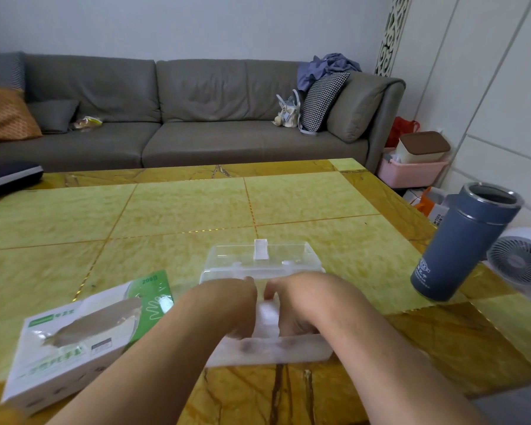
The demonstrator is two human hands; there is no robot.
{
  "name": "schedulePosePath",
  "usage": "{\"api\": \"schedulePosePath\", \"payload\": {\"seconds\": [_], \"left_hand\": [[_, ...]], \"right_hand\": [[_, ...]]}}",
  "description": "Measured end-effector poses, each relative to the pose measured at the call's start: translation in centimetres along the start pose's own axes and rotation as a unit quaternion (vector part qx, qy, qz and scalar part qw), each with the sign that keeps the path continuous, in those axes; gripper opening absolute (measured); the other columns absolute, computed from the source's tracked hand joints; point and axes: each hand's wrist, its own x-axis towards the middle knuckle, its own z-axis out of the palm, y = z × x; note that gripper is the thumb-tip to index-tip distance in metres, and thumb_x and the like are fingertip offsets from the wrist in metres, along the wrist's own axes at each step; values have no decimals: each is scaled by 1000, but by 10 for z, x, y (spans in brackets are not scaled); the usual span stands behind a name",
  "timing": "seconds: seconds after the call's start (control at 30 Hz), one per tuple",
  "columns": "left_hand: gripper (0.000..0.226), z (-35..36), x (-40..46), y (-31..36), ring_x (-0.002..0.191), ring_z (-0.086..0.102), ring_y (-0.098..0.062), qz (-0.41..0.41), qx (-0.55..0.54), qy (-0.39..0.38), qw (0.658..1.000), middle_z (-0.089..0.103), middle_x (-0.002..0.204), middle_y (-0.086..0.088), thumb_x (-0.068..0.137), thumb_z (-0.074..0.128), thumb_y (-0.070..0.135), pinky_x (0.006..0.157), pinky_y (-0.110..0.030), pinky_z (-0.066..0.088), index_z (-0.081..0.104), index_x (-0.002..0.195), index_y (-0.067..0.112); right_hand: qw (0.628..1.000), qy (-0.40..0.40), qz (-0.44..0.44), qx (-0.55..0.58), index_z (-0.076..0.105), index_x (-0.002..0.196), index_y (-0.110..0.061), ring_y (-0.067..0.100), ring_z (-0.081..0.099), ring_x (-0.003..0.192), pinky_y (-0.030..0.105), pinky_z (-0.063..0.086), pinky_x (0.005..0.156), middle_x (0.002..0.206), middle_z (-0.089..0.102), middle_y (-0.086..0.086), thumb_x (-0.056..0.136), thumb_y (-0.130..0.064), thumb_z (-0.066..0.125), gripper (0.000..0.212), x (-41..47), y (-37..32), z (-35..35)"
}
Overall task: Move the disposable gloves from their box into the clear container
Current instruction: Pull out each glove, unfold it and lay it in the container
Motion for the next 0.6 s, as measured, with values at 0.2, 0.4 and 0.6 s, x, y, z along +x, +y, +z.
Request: {"api": "schedulePosePath", "payload": {"seconds": [0.2,0.4,0.6], "left_hand": [[83,2,-1,-3,91,59,-29,19,-41,-26,999,64,105,-10,98,56,8,74,-31,43,2,161,3],[42,10,-25,-15,112,64,-23,48,-131,42,989,63,133,-7,103,46,12,86,-32,52,47,145,14],[65,24,-68,-25,116,55,-12,123,-169,225,952,51,136,9,85,41,-8,82,-24,51,50,140,27]], "right_hand": [[999,17,17,44,18,163,-34,37,61,121,47,55,99,148,53,11,95,-11,61,83,2,-1,9],[992,99,-4,81,37,158,-40,24,60,105,30,50,74,149,55,1,98,-16,59,69,-1,4,21],[963,258,-5,74,55,143,-40,19,67,109,30,55,84,142,60,-3,99,-20,56,48,-21,3,27]]}}
